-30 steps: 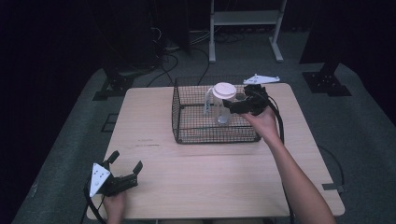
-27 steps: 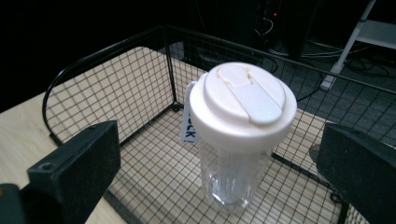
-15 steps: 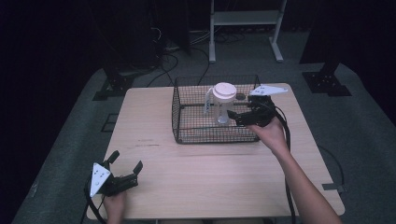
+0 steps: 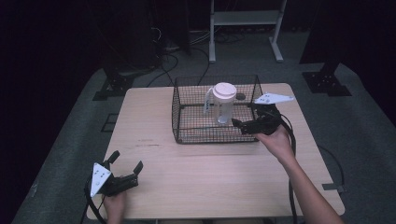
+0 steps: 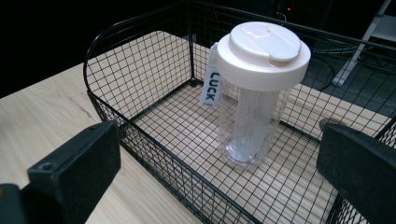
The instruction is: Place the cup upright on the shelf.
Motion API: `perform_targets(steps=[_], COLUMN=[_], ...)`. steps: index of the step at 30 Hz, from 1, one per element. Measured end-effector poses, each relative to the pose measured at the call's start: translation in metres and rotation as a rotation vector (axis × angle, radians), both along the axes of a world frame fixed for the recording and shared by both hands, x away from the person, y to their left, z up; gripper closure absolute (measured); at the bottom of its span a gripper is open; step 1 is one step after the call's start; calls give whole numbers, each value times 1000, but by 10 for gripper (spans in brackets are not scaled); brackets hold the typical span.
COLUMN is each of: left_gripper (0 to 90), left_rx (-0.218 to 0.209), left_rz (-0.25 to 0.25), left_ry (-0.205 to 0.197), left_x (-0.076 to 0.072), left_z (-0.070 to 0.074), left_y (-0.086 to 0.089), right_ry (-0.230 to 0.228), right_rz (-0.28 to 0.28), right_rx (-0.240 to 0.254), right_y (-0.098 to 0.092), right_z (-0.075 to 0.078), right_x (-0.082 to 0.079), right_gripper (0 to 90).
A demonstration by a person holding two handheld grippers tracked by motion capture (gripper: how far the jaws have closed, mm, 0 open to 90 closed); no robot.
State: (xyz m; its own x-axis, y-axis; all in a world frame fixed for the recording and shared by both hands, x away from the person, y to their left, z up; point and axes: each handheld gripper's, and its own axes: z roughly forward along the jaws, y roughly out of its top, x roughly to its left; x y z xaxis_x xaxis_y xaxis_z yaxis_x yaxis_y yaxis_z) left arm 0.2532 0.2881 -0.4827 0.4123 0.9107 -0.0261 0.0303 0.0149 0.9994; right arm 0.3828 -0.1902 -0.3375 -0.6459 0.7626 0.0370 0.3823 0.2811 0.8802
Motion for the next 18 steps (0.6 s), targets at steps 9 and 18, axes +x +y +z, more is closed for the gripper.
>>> perform_targets(steps=[9,18], left_gripper=[9,9], left_rx=[7,10], left_rz=[0,1], left_ry=[0,0], left_x=[0,0], left_z=[0,0], left_y=[0,-1], right_ry=[1,18], right_rz=[6,8], right_rx=[6,10], right_y=[-8,-17], right_z=[-3,-10], right_x=[-12,-23], right_gripper=[0,0])
